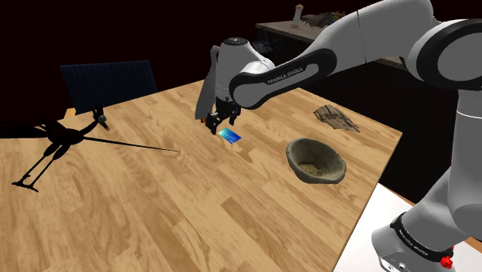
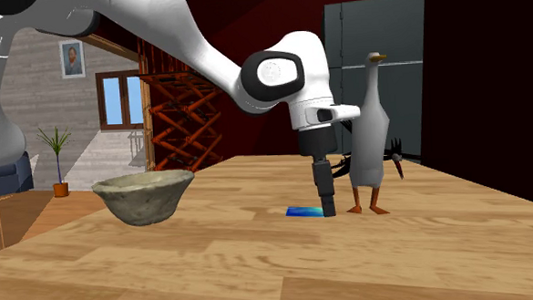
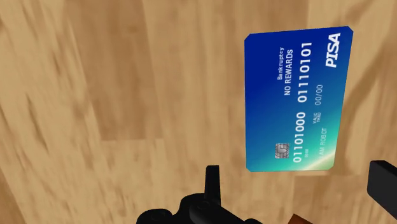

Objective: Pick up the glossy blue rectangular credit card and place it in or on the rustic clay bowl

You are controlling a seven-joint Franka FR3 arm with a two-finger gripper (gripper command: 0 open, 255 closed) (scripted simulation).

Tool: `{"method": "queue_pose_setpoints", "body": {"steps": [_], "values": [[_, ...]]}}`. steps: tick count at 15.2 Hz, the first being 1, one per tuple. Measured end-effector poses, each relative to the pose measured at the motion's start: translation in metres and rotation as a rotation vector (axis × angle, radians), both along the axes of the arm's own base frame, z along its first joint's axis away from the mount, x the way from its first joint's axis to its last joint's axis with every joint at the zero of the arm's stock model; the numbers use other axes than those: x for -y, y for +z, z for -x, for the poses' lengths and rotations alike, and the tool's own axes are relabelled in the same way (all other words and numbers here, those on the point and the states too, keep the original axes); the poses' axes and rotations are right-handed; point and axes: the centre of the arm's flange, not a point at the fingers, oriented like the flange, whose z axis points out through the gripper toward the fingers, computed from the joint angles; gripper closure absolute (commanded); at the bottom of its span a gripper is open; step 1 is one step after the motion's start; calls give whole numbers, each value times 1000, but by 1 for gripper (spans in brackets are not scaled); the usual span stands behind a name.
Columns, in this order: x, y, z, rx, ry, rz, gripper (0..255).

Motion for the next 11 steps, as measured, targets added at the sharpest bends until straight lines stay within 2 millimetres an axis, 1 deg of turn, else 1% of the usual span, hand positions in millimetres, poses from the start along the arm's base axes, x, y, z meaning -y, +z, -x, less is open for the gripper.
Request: {"method": "queue_pose_setpoints", "body": {"steps": [3,4,11], "values": [[0,0,0,0,0,0,0],[0,0,0,0,0,0,255],[-1,2,0,4,0,-2,255]]}}
